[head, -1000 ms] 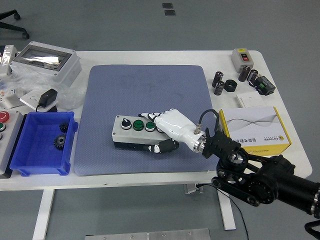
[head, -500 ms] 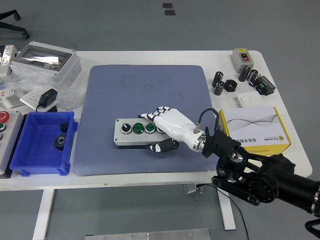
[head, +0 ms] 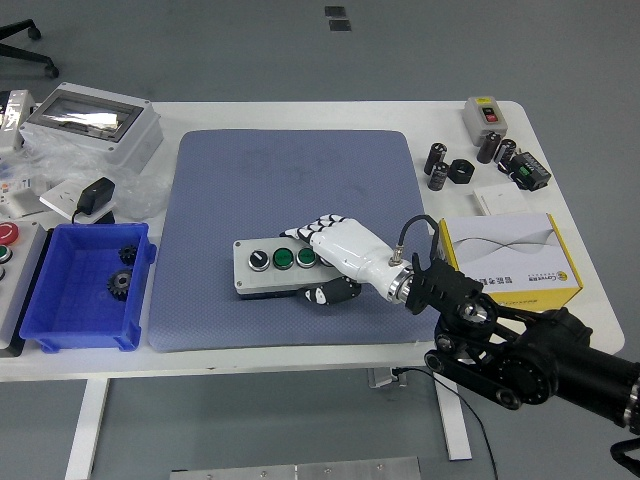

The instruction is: Pick up the button,place it on the desk,press the button,press the button

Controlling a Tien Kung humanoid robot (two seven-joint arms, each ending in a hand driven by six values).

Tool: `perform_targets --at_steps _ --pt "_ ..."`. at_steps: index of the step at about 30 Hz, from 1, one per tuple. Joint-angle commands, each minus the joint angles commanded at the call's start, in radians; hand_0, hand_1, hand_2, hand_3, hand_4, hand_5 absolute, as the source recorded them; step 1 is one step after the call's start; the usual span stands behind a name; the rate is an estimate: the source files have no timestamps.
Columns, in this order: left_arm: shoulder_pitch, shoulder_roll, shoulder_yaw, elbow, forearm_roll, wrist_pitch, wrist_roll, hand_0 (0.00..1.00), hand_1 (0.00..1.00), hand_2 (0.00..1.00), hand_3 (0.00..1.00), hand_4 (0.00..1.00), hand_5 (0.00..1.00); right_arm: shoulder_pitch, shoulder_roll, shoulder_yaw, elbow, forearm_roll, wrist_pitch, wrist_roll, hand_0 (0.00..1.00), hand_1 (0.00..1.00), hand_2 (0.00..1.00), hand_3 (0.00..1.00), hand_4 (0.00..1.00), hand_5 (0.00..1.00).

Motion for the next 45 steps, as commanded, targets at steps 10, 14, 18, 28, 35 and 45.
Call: perform_targets --at_steps 10,14,18,28,35,45 --pt "0.002 0.0 -0.013 -0.001 0.013 -0.015 -0.012 0.649 0.582 0.522 0.583 0.521 0.058 -0.007 -0.009 0.01 0.013 0.029 0.041 -0.005 0.922 0.897 0.937 0.998 0.584 0.002" --pt "0.003 0.0 -0.02 -0.002 0.02 -0.026 -0.019 0.649 0.577 0.517 0.58 0.509 0.048 -0.007 -0.014 0.016 0.022 0.044 0.073 -0.008 0.933 0.917 0.985 0.998 0.601 0.002" --pt "0.004 0.0 -0.028 -0.003 0.028 -0.038 -0.027 0.649 0.577 0.517 0.58 0.509 0.048 -0.007 -0.018 0.025 0.034 0.058 0.109 -0.015 0.933 0.917 0.985 0.998 0.601 0.002" --pt "0.007 0.0 -0.041 -0.005 0.037 -0.067 -0.044 0.648 0.56 0.51 0.57 0.45 0.002 -0.011 -0.035 0.043 0.07 0.08 0.133 -0.026 0.989 0.978 0.998 0.998 0.62 0.002" --pt "0.01 0.0 -0.045 -0.005 0.037 -0.086 -0.052 0.649 0.55 0.504 0.566 0.418 0.002 -0.011 -0.064 0.061 0.122 0.093 0.146 -0.026 0.998 0.998 0.998 0.998 0.636 0.002" --pt "0.01 -0.002 -0.047 -0.004 0.027 -0.094 -0.059 0.647 0.548 0.5 0.566 0.409 0.002 -0.039 -0.177 0.166 0.268 0.142 0.234 -0.072 0.998 0.998 0.998 0.998 0.672 0.002"
